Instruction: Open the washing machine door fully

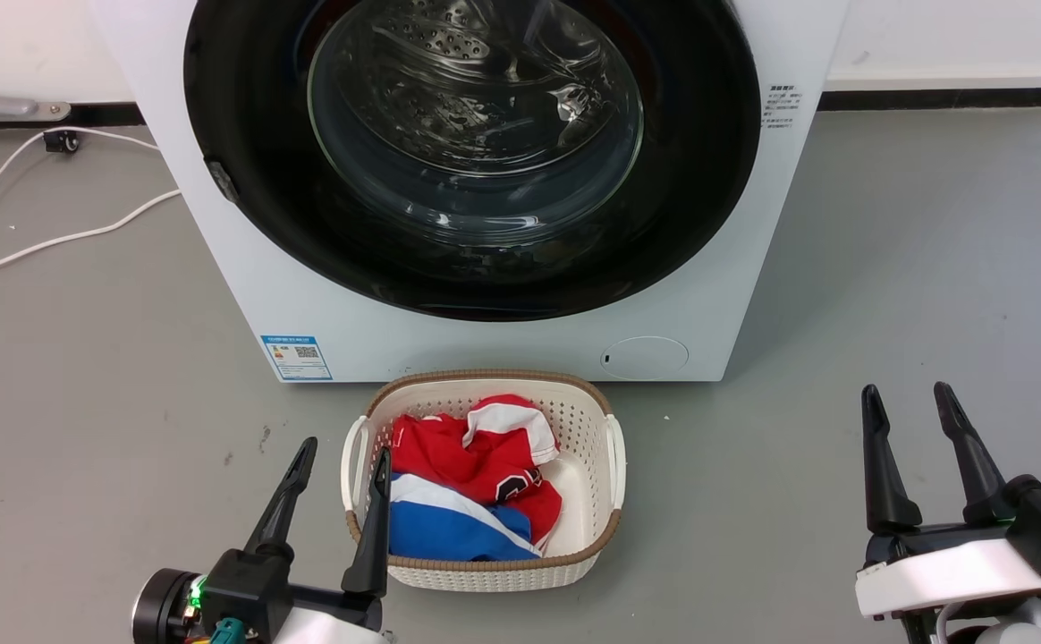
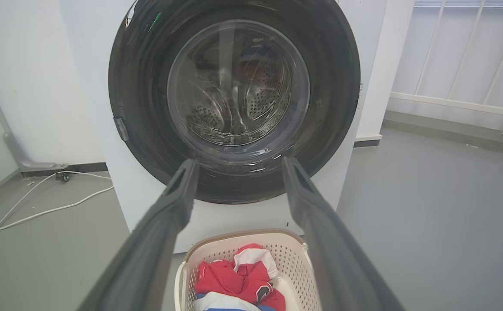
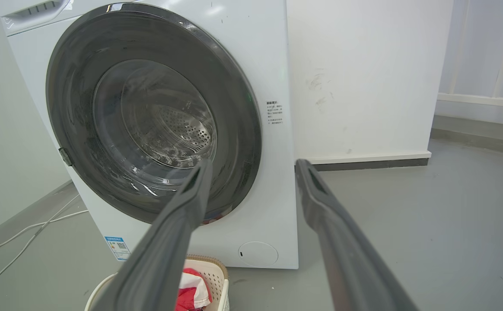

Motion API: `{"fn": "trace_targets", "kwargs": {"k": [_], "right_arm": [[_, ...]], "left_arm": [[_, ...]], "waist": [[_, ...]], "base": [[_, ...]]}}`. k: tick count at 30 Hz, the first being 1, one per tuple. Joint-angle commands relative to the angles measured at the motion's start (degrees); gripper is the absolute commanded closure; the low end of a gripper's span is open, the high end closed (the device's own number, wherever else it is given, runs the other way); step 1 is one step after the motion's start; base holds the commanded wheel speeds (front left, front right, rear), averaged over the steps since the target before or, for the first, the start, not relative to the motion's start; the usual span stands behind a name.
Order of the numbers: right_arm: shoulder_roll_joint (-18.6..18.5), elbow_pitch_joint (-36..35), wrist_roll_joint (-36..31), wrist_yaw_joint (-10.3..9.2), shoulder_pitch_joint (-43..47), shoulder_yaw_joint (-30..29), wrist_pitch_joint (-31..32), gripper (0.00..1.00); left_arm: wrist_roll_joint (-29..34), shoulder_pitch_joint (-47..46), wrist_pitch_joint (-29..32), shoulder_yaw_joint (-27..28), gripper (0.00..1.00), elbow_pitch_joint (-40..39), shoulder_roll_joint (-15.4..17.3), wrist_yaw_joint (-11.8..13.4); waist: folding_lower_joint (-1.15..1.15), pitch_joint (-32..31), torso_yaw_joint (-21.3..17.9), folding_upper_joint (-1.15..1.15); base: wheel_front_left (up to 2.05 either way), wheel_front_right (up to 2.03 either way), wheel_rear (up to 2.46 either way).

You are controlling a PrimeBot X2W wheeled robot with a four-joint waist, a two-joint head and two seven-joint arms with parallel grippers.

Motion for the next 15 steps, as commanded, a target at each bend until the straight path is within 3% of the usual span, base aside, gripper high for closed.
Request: {"fn": "trace_targets", "kwargs": {"k": [1,15], "right_arm": [[-0.11,0.06,0.27,-0.02,-0.32,0.09,-0.12,0.00],[-0.11,0.20,0.76,-0.02,0.05,0.50,-0.12,0.00]], "left_arm": [[0.19,0.09,-0.16,0.18,0.00,0.12,-0.12,-0.24],[-0.45,0.72,-0.16,0.01,0.00,0.11,-0.15,-0.30]], "waist": [[0.00,-0.01,0.02,0.00],[0.00,-0.32,0.08,0.00]], "base": [[0.00,0.00,0.00],[0.00,0.00,0.00]]}}
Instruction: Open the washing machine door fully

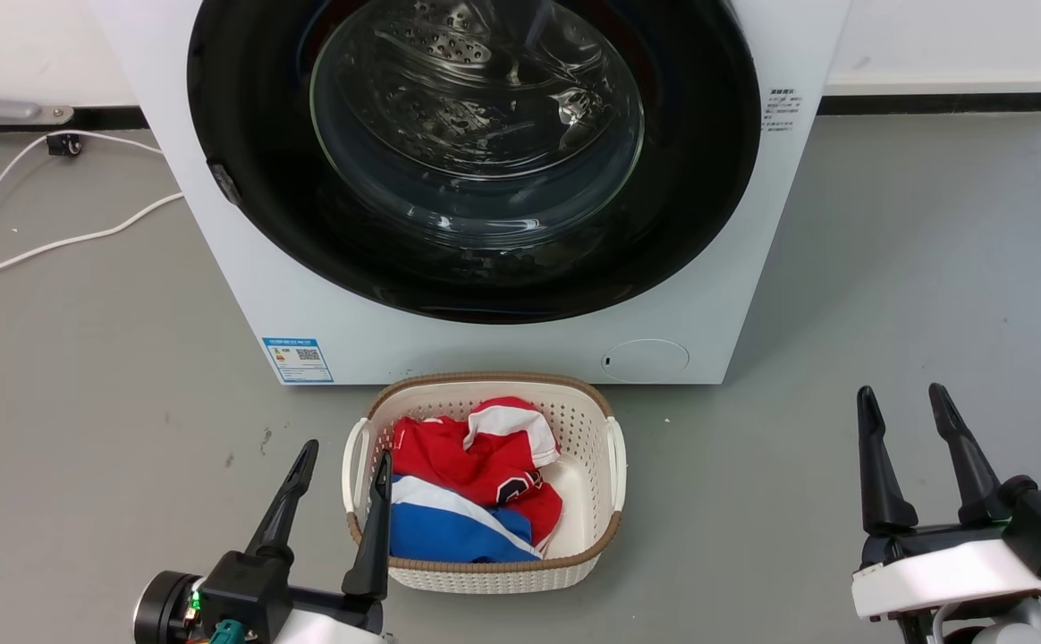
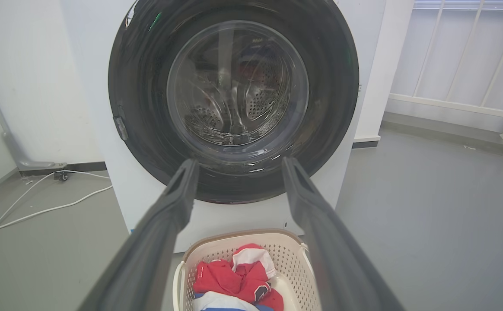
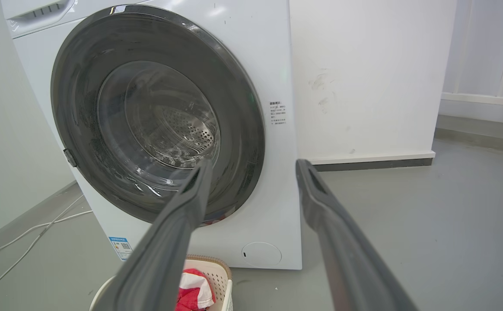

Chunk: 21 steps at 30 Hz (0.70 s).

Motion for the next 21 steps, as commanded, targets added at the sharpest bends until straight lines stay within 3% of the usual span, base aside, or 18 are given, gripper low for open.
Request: {"fn": "trace_targets", "kwargs": {"k": [1,4,6,18,21], "right_arm": [[-0.11,-0.09,0.27,-0.02,0.00,0.06,-0.12,0.00],[-0.11,-0.34,0.43,-0.02,-0.17,0.20,-0.12,0.00],[-0.12,0.25,2.81,-0.03,-0.81,-0.25,-0.12,1.00],[-0.11,5.76,17.65,-0.02,-9.55,-6.03,0.16,1.00],[-0.53,6.93,22.74,-0.02,-14.93,-8.40,4.12,1.00]], "left_arm": [[-0.01,0.47,-0.16,0.01,0.00,-0.05,-0.11,-0.05],[-0.10,0.18,-0.16,-0.08,0.00,-0.16,-0.12,-0.08],[-0.10,-0.42,-0.16,-0.35,0.00,-0.13,-0.11,-0.02],[-0.05,-2.44,-0.16,-0.34,0.00,-0.73,-0.09,-0.24],[0.45,-3.54,-0.16,-0.45,0.00,-1.06,-0.10,-0.42]], "waist": [[0.00,0.09,0.01,0.00],[0.00,0.54,0.06,0.00],[0.00,1.25,0.29,0.00],[0.00,4.96,1.41,0.00],[0.00,7.09,1.68,0.00]], "base": [[0.00,0.00,0.00],[0.00,0.00,0.00],[0.00,0.00,0.00],[0.00,0.00,0.00],[0.00,0.00,0.00]]}}
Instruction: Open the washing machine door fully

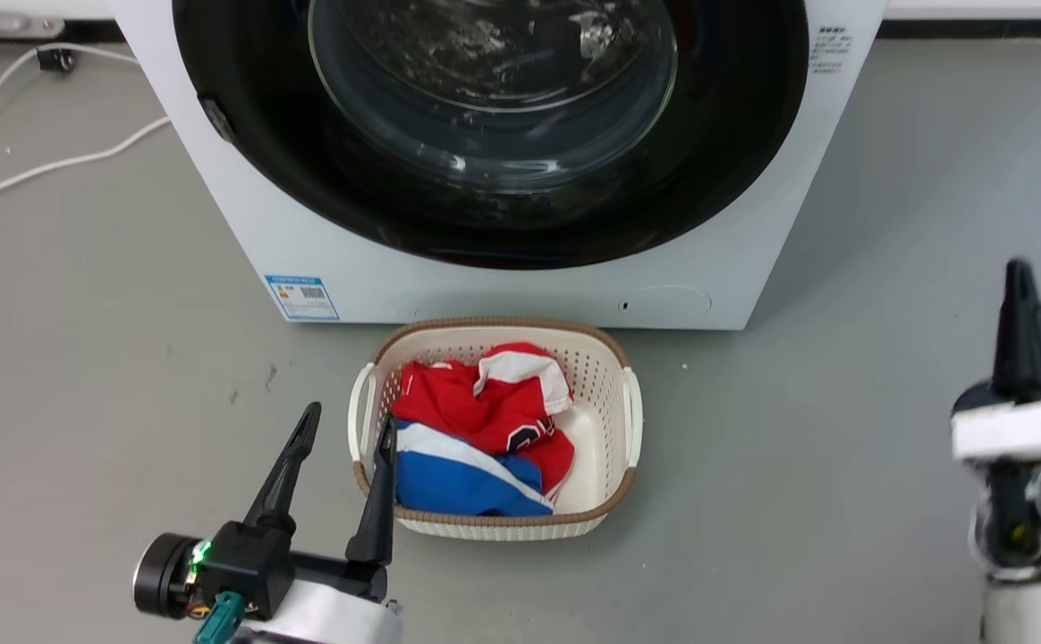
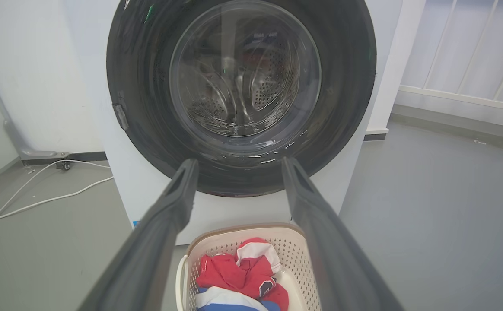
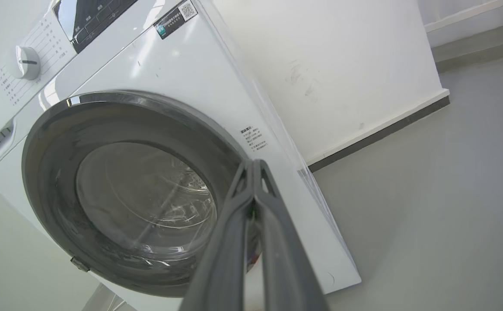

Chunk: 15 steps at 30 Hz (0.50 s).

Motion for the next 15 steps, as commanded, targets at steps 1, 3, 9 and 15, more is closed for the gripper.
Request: {"fn": "trace_targets", "kwargs": {"k": [1,3,9,15], "right_arm": [[-1.01,0.34,1.23,-0.02,-2.26,-0.68,1.65,1.00],[-2.32,0.93,4.48,-0.02,-6.17,-1.82,6.32,1.00],[-6.76,2.83,10.36,-0.02,-18.73,-3.08,20.97,1.00],[-9.90,5.41,12.61,-0.02,-31.04,-2.57,34.05,1.00]], "left_arm": [[0.18,-1.10,-0.16,-0.05,0.00,-0.20,-0.06,-0.24],[0.32,-1.86,-0.16,0.03,0.00,-0.37,-0.06,-0.29],[0.52,-4.79,-0.16,0.17,0.00,-0.98,-0.06,-0.63],[0.31,-7.61,-0.16,-0.43,0.00,-1.41,-0.06,-0.85]], "waist": [[0.00,1.77,0.38,0.00],[0.00,3.40,0.65,0.00],[0.00,8.04,1.61,0.00],[0.00,12.43,3.08,0.00]], "base": [[0.00,0.00,0.00],[0.00,0.00,0.00],[0.00,0.00,0.00],[0.00,0.00,0.00]]}}
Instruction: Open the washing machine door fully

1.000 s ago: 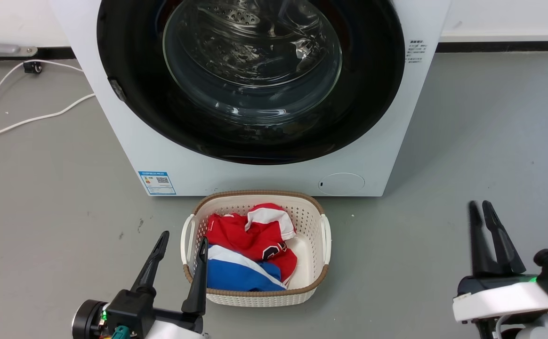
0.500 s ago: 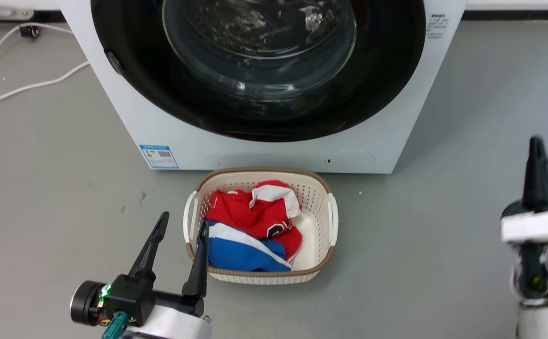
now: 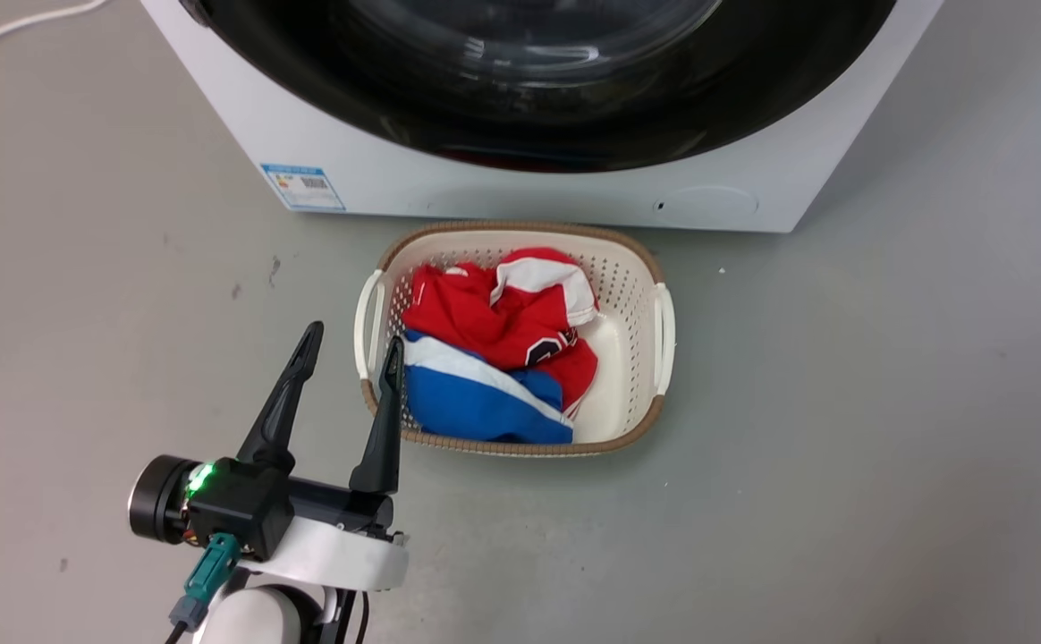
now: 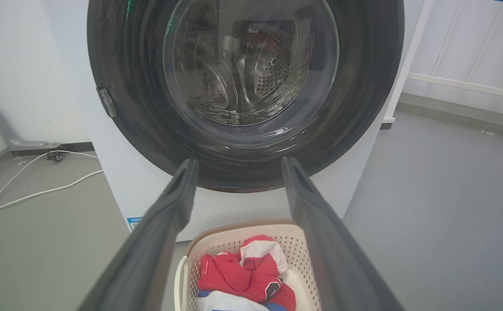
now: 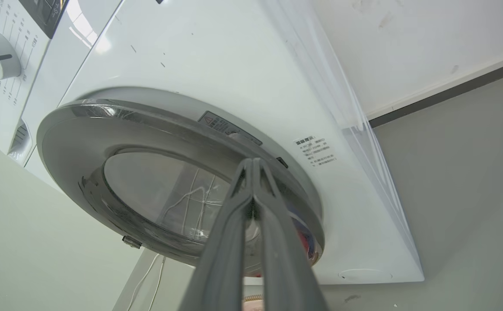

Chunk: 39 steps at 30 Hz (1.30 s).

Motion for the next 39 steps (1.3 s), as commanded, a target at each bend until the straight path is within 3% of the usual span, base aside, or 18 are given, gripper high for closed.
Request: {"fn": "trace_targets", "kwargs": {"k": [1,9,19,39], "right_arm": [[-0.55,0.85,0.62,-0.02,-2.13,-0.23,1.89,1.00],[-1.76,6.75,-2.40,-0.02,-15.82,-2.27,11.84,1.00],[-0.33,12.76,-7.59,-0.02,-28.33,-4.96,19.90,1.00],[4.39,17.72,-12.79,-0.01,-36.14,-11.12,30.57,1.00]], "left_arm": [[0.08,-1.02,-0.16,-0.18,0.00,-0.05,-0.06,-0.14],[-0.61,-3.70,-0.16,-1.13,0.00,-0.02,-0.07,-0.25],[-1.57,-5.69,-0.16,-2.18,0.00,0.04,-0.07,-0.07],[-2.50,-7.25,-0.16,-3.46,0.00,0.29,-0.07,0.35]], "waist": [[-0.01,2.05,1.20,0.00],[-0.01,6.52,3.79,0.00],[-0.01,9.81,6.05,0.00],[-0.01,12.42,7.29,0.00]], "base": [[0.00,0.00,0.00],[0.00,0.00,0.00],[0.00,0.00,0.00],[0.00,0.00,0.00]]}}
